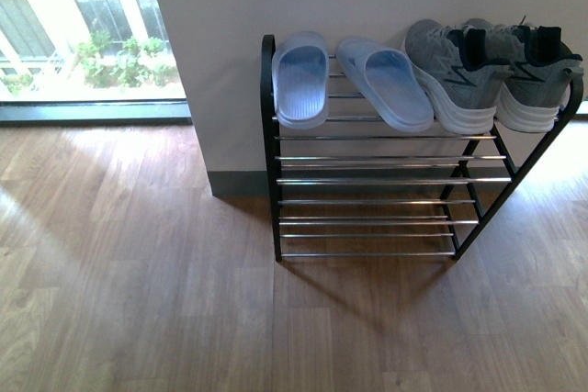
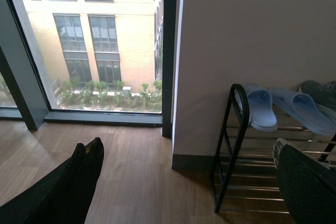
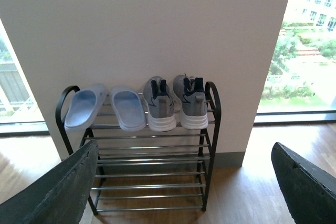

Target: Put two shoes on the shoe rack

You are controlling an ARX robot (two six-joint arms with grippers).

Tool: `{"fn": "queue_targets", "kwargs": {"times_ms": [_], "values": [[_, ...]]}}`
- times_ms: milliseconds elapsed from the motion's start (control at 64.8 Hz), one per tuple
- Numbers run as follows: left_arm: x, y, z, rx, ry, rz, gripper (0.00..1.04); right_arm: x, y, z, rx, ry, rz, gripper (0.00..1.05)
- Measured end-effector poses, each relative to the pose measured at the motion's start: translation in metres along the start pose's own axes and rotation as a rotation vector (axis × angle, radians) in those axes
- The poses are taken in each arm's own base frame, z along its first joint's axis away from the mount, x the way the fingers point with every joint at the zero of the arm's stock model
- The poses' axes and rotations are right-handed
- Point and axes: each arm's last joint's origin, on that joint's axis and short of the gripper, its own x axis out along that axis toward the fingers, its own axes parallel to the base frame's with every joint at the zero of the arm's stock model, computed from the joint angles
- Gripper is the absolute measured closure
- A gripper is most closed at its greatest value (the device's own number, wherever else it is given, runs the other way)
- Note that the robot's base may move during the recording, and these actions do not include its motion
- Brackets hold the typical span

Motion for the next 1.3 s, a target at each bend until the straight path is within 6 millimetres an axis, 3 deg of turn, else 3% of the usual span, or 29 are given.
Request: {"fn": "queue_targets", "kwargs": {"times_ms": [1297], "values": [[0.0, 0.0002, 0.0, 0.0, 0.0, 0.006, 0.09, 0.0, 0.0001, 0.0, 0.0, 0.0, 0.003, 0.09]]}}
